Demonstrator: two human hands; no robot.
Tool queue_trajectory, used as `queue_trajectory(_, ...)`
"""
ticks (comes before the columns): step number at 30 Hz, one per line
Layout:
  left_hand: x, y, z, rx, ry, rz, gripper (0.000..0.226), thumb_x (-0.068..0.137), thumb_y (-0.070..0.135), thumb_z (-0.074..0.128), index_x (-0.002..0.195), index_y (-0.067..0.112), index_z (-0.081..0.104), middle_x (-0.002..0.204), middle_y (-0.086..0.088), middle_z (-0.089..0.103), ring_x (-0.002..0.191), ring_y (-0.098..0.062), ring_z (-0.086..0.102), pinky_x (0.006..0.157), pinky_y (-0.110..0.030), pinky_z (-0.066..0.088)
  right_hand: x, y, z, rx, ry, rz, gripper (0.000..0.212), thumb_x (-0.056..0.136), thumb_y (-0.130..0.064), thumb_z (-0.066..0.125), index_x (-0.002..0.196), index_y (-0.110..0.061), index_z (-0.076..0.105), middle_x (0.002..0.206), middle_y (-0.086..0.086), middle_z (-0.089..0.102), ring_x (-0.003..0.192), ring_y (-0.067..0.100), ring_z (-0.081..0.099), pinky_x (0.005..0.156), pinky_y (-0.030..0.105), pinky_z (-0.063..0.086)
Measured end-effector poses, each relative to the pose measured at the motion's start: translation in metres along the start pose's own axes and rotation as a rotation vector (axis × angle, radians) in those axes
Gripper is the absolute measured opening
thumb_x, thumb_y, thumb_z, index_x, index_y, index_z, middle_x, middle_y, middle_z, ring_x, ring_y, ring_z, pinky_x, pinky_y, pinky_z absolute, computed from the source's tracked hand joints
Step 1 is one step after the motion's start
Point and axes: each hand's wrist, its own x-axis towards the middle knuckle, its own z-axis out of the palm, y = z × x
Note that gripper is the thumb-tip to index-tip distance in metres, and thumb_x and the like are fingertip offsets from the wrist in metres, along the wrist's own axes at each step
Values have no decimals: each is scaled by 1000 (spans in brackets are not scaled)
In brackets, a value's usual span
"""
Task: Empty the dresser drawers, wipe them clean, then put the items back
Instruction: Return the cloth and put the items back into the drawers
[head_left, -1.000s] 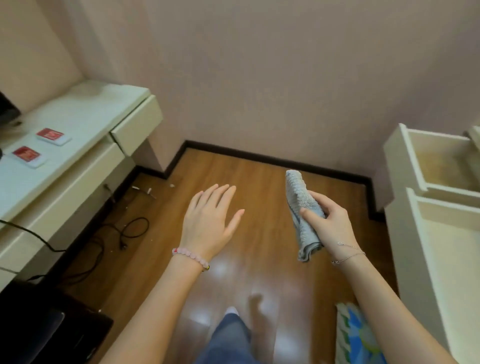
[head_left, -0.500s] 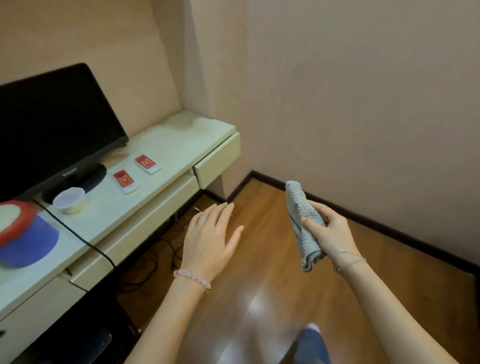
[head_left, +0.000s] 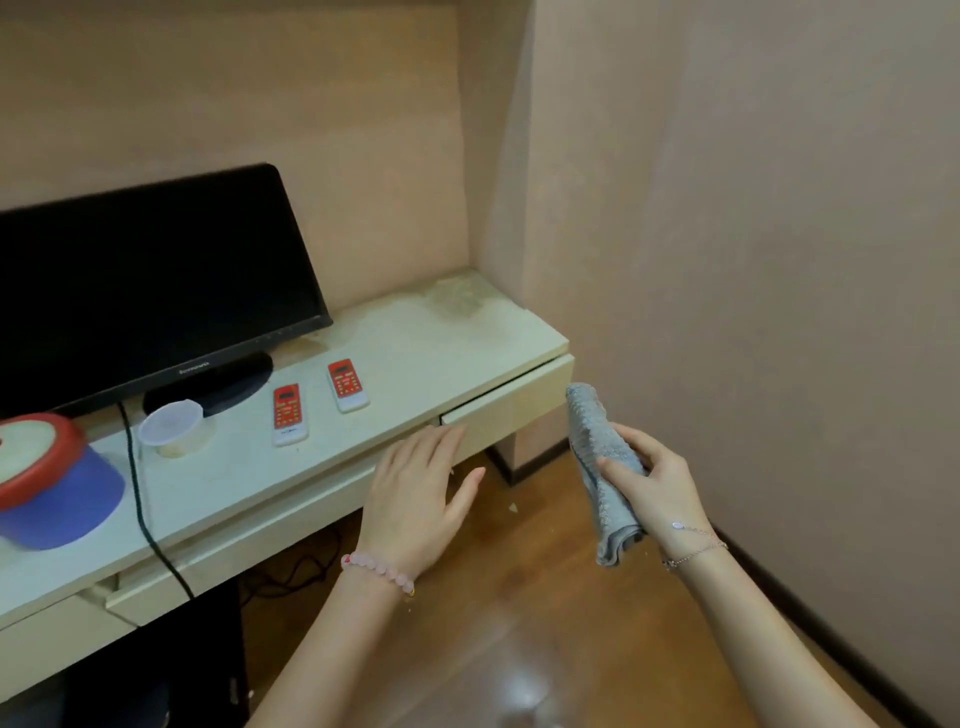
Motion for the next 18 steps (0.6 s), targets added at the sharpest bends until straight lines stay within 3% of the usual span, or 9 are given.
queue_trajectory(7, 61, -2, 30, -26, 20, -122, 54, 93, 53, 31, 137, 24, 42, 138, 7, 48, 129, -12, 40, 108, -28, 26, 100, 7, 7, -5, -133, -6, 31, 84, -5, 63, 108, -25, 61, 90, -17, 63, 65, -12, 62, 49, 5, 44)
queue_trajectory(11, 92, -12, 50, -39, 23, -180, 49, 94, 49, 38, 135, 22, 45, 134, 4, 52, 126, -16, 44, 104, -29, 30, 149, 17, 22, -3, -180, 20, 32, 84, -6, 63, 112, -22, 60, 93, -14, 63, 66, -12, 62, 50, 6, 45)
queue_trajectory(18, 168, -54, 90, -58, -18, -207, 50, 94, 48, 35, 138, 24, 39, 139, 6, 47, 129, -12, 39, 106, -26, 26, 236, 33, 64, 1, -229, 57, 32, 84, -4, 63, 109, -23, 61, 95, -16, 62, 70, -15, 61, 53, 5, 45)
